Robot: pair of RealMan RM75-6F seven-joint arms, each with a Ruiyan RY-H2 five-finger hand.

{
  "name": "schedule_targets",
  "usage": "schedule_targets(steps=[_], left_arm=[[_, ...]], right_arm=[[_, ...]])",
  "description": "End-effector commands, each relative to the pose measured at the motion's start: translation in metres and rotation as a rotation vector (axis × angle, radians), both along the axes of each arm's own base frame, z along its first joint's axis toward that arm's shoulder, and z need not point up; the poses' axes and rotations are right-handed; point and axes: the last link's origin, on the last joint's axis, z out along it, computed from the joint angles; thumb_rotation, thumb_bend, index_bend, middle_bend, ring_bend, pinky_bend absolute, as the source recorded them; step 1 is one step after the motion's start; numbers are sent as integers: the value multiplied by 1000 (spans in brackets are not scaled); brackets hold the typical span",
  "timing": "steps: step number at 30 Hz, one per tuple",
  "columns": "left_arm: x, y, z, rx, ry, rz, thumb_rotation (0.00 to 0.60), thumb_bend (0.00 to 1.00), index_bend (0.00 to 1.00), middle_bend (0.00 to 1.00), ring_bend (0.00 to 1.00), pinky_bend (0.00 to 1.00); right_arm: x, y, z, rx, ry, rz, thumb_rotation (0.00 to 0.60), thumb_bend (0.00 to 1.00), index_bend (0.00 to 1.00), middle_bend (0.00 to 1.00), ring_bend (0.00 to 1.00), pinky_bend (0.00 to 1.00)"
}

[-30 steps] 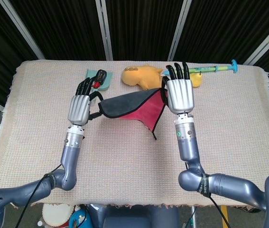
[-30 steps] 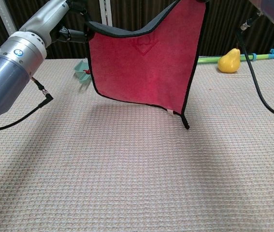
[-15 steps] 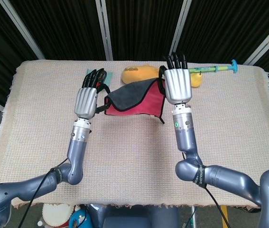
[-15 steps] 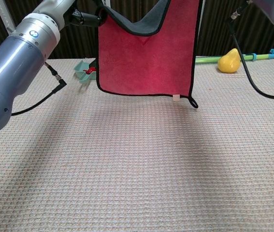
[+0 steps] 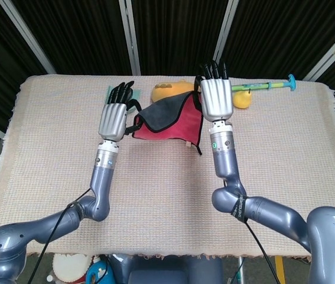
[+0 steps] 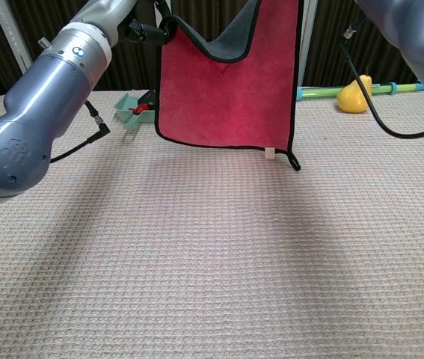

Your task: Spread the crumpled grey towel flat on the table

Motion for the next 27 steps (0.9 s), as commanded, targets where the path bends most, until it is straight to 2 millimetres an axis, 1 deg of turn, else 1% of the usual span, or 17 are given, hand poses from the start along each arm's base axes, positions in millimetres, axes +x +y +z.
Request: schedule_targets(steps=[1,4,9,13,14,18,21,27], left_arm=[[1,1,-5,-11,-7,-3,600,441,524,63,0,74],[-3,-4,-10,-19,0,-12,600,441,524,63,0,74],[-11,-20,-17,-44,-16,-22,600,441,524,63,0,74],[-20,-40,-24,-75,-11,-41,600,441,524,63,0,74],[-23,-48,-26,-87,-9,-47,600,441,524,63,0,74],[-34,-71,-31,-121,-17,-56,600,441,524,63,0,74],[-45,-90,-34,-145,-15,-58,600,441,524,63,0,74],[-63,-116,-41,-198,-18,-36,600,441,523,63,0,74]], right_arm=[[-3,0,0,-2,-4,0,600,545,666,220,124,70],[-10,4,3,-10,6,2,600,545,666,220,124,70],[-26,20,8,-15,24,6,600,546,666,220,124,70],[-41,41,9,1,46,9,600,545,666,220,124,70],[-46,48,8,6,56,8,600,545,666,220,124,70],[-57,68,6,32,69,4,600,545,667,220,125,70],[-67,86,1,62,81,-3,600,546,667,220,125,70],[-80,114,-13,113,102,-8,600,545,667,220,125,70]])
